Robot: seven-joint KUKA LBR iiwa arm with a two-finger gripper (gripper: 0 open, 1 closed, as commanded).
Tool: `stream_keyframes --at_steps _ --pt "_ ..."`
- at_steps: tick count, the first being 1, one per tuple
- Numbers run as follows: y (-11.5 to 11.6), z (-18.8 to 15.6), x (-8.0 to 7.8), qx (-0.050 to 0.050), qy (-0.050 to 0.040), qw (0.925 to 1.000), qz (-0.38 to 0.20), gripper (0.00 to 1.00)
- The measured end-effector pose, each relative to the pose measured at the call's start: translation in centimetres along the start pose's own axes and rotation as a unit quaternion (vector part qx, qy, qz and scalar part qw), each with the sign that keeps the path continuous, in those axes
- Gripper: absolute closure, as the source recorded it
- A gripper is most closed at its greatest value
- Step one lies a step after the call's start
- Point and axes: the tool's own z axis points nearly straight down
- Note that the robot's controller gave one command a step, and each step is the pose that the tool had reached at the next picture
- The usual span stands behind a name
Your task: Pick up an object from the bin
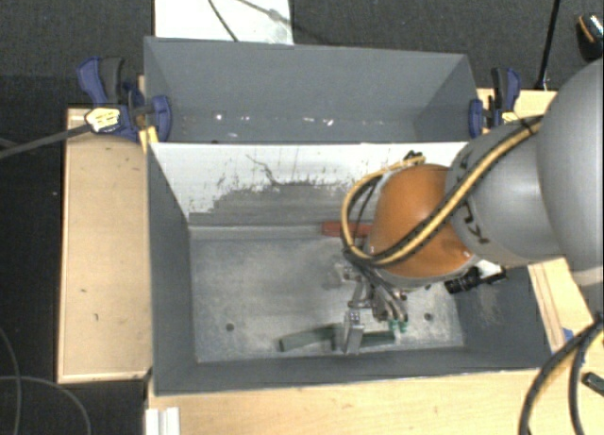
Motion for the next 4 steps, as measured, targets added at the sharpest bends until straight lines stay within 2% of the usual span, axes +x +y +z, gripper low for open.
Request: stream_keyframes --at_steps 1,2,3,4 --pt "2.9 -0.4 1.9 -0.001 -0.0024 0.9881 0.154 0.0" --pt "2.7 -0.5 1.8 0.0 -0.0044 0.9877 0.156 1.0" --pt "2.8 -0.4 1.9 0.0 -0.003 0.9875 0.157 0.0" --pt "-2.0 -0.5 0.1 -0.001 -0.006 0.9765 0.216 0.0"
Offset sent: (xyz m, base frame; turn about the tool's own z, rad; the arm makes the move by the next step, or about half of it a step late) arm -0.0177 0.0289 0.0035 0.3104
